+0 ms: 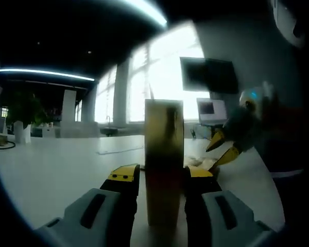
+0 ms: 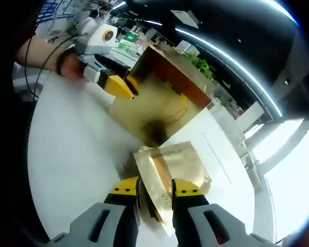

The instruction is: Extract single mask from mask box in order stack masks on table

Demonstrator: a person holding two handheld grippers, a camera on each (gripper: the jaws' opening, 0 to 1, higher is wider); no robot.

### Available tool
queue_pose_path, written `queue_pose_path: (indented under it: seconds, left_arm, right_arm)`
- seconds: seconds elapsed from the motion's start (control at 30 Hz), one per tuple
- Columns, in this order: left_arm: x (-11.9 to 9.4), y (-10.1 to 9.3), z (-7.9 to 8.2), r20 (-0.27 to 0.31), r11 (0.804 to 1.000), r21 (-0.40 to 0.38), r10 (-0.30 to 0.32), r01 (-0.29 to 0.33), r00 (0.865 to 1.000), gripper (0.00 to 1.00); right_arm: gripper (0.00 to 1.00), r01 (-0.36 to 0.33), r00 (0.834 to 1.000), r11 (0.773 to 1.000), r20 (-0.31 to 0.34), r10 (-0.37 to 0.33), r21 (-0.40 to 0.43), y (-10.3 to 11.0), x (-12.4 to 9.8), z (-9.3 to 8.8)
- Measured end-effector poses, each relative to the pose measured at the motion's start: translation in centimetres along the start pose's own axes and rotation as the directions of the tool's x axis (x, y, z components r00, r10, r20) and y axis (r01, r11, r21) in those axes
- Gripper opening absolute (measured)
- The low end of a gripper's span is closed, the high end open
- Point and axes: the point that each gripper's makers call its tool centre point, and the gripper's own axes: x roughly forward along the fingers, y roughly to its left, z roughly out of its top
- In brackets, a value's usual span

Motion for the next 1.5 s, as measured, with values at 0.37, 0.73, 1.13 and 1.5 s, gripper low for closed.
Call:
queue_pose_path:
  seconds: [0.37,0.73,1.13,1.5]
  left_arm:
    - [0.0,0.0,0.0,-0.002,1.0,-0.003,0.0,0.0,1.0,0.26]
    - [0.0,0.1,-0.1,-0.003,1.0,-0.004,0.001,-0.001,1.0,0.26]
    - [0.0,-0.1,0.0,-0.006,1.0,-0.002,0.001,-0.001,1.0,0.26]
    - [0.0,0.0,-0.1,-0.006,1.0,-0.003,0.004,-0.004,1.0,0.26]
  right_arm:
    - [0.18,0.034,0.981,0.975,0.181,-0.075,0.219,-2.5,-1.5,3.1]
    - [0.18,0.082,0.937,0.888,0.269,-0.223,0.452,-6.7,-3.4,3.3]
    - [0.18,0.049,0.9,0.794,0.318,-0.299,0.606,-8.3,-4.3,2.9]
    - [0.13,0.064,0.868,0.68,0.296,-0.399,0.73,-10.0,-5.2,1.5]
